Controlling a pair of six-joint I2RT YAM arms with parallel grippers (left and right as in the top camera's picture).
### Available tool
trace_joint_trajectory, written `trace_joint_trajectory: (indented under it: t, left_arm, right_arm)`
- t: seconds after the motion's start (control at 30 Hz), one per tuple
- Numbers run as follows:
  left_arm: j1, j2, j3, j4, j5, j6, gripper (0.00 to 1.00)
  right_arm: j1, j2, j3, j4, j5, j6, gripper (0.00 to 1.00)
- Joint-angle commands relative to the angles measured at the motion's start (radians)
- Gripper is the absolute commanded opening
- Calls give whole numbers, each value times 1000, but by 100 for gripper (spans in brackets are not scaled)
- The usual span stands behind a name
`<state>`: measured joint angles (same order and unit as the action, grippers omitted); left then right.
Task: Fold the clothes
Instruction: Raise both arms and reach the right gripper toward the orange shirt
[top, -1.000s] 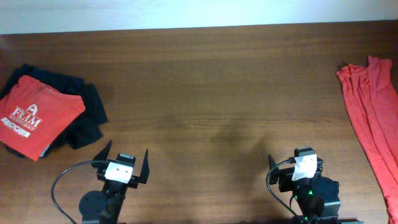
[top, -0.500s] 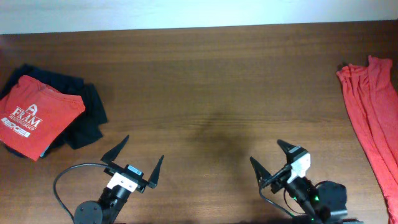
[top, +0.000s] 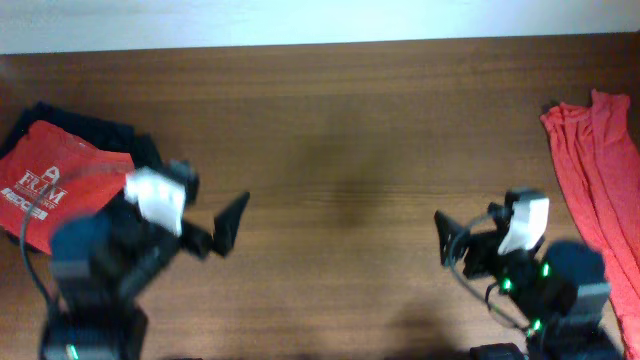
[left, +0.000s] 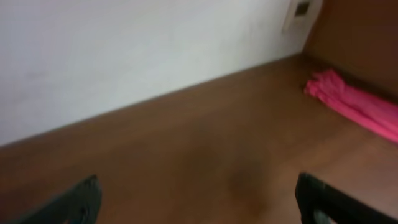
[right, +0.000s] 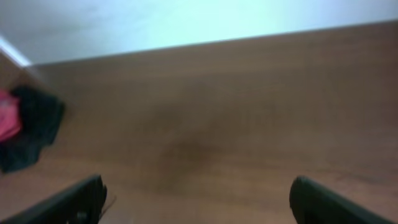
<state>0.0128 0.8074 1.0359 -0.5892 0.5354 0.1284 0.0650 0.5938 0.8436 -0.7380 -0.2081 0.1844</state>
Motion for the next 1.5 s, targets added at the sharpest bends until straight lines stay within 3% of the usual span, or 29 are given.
trace_joint_trajectory:
  t: [0.0, 0.17, 0.27, 0.37, 0.53, 0.8, 1.23, 1.27, 1.43, 1.47]
  left_arm:
    - [3, 245, 300, -176, -5, -7, 99]
    - [3, 434, 452, -253, 72, -8, 99]
    - [3, 484, 455, -257, 102, -8, 99]
    - [3, 509, 455, -258, 101, -8, 99]
    - [3, 517, 455, -257, 89, -7, 99]
    - [3, 517, 455, -253, 13, -7, 99]
    - [3, 517, 455, -246, 14, -7, 99]
    - [3, 517, 455, -245, 14, -7, 99]
    - [3, 517, 455, -237, 13, -7, 99]
    - [3, 517, 455, -237, 14, -7, 99]
  right_arm:
    - [-1, 208, 252, -116, 84, 5, 99]
    - [-6, 431, 395, -278, 138, 29, 99]
    - [-79, 522, 405, -336, 239, 224, 99]
    - [-229, 596, 405, -395, 247, 298, 99]
    - [-533, 738, 405, -475, 250, 303, 99]
    - [-873, 994, 402, -508, 377, 228, 99]
    - [-1107, 1250, 402, -277, 395, 232, 100]
    - [-1107, 1262, 402, -269, 396, 232, 98]
    - [-1103, 1301, 401, -205, 392, 213, 68]
    - [-1103, 1303, 401, -198, 392, 213, 66]
